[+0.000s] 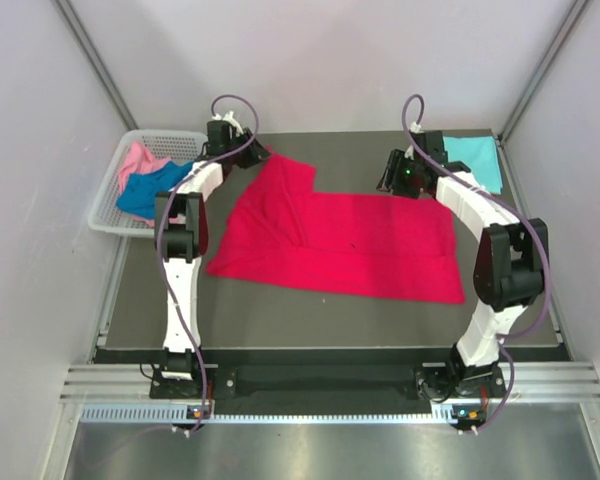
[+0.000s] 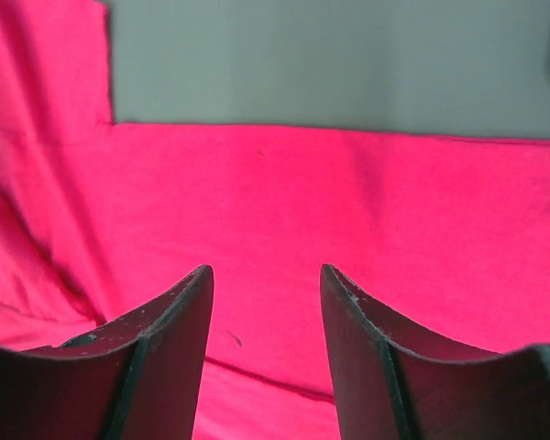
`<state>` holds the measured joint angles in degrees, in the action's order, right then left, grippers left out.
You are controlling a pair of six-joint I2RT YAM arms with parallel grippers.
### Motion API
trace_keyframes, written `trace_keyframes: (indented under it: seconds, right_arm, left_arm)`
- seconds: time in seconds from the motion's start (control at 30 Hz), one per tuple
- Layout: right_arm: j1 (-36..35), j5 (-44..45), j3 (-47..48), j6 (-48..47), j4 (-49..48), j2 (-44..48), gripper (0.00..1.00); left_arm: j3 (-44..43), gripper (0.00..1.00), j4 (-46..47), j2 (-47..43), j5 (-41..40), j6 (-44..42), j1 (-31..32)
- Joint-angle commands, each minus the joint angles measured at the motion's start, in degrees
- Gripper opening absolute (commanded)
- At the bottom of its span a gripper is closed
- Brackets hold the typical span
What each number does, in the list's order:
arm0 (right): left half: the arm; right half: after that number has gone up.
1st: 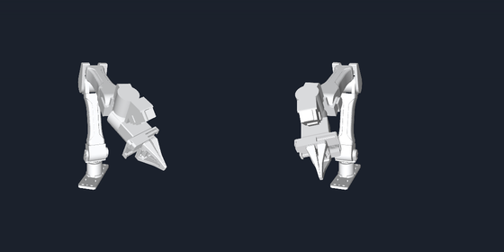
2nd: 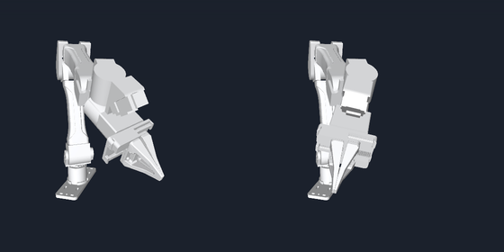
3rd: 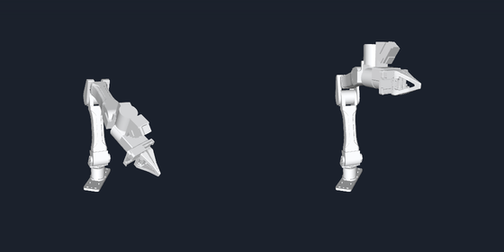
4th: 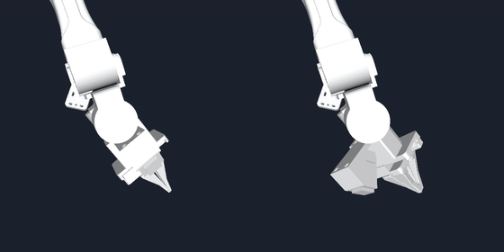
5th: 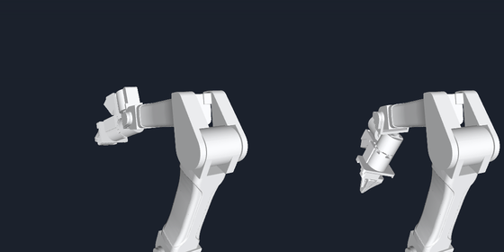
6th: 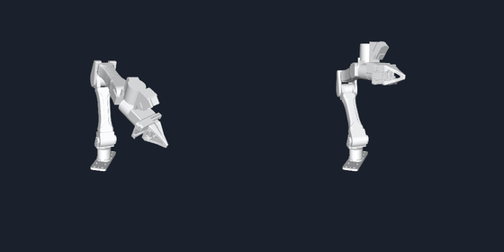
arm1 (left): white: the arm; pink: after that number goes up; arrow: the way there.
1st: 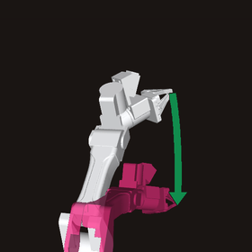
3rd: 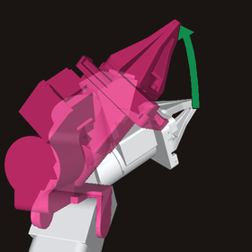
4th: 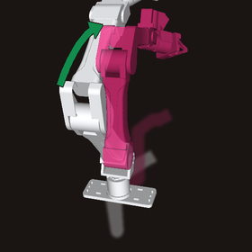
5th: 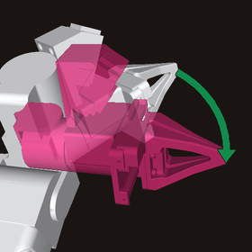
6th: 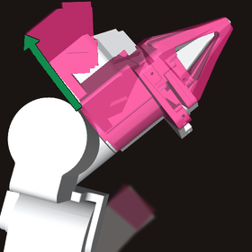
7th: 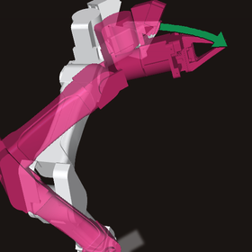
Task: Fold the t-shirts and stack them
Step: Fold the tshirt
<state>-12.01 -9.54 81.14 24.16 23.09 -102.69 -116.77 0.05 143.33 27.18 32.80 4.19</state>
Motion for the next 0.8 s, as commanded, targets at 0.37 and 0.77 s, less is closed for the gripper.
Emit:
trace_keyframes:
  seconds: [0.37, 0.77]
  right_arm:
    - [3.57, 12.98, -2.04, 8.97, 14.96, 8.56, 0.5]
    - [4.36, 10.51, -17.67, 12.49, 14.35, 18.66, 0.5]
  left_arm:
    - [15.84, 0.45, -33.09, -31.42, -21.54, -9.07, 1.52]
    - [55.76, 0.24, -33.45, -57.1, -22.88, -5.46, 1.18]
